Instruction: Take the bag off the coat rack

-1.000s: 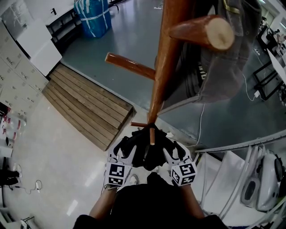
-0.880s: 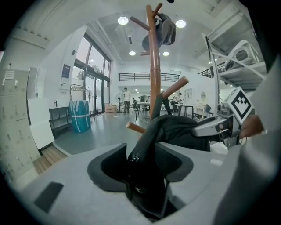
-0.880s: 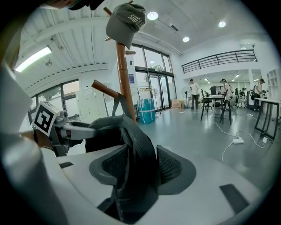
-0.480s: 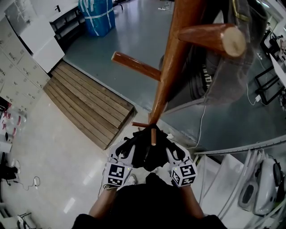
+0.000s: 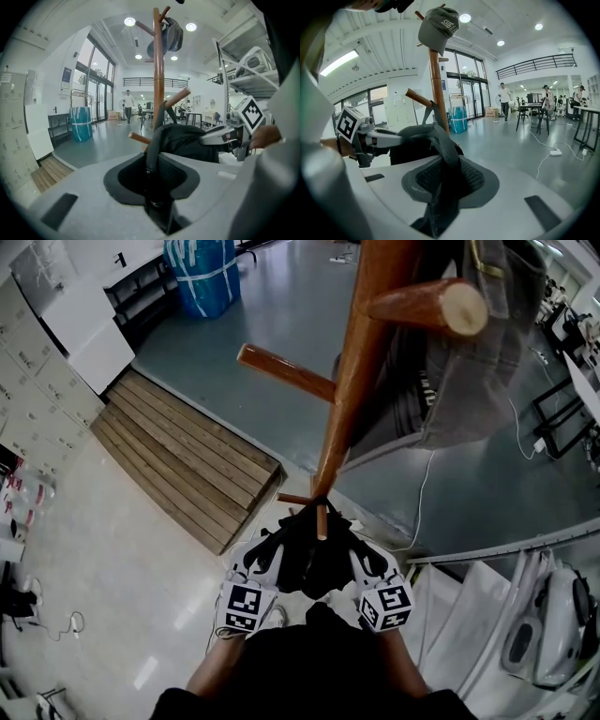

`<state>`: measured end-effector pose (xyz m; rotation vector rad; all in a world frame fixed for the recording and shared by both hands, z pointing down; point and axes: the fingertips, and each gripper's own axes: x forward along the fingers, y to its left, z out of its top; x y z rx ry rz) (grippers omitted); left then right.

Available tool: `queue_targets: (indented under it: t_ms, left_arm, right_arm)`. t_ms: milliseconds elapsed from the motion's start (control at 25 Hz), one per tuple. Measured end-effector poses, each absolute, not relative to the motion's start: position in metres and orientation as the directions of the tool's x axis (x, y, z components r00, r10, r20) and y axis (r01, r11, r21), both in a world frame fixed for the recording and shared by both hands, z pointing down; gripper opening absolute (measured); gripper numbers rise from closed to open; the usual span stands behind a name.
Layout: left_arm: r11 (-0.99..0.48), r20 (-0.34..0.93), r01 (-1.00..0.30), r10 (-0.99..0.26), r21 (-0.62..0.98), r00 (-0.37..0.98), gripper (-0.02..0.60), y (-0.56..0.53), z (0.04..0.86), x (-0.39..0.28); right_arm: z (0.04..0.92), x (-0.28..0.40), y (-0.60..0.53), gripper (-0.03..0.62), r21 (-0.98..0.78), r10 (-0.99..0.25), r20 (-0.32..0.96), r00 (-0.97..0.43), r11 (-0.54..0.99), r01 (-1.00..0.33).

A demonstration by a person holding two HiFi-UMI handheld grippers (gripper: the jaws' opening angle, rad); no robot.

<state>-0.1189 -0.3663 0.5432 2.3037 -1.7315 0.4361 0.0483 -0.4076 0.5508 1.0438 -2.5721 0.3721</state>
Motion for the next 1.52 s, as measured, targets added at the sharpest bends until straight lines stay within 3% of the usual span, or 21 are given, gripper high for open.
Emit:
queue_targets:
  t_ms: [1520]
  left_arm:
    - [-0.424, 0.206, -0.905, -0.884, 0.022, 0.419, 0.080, -0.273, 0.479, -0.110]
  right_arm:
    - [0.485, 0.056, -0.297, 0.081, -0.073, -0.746, 0.293, -0.597, 0.605, -0.793]
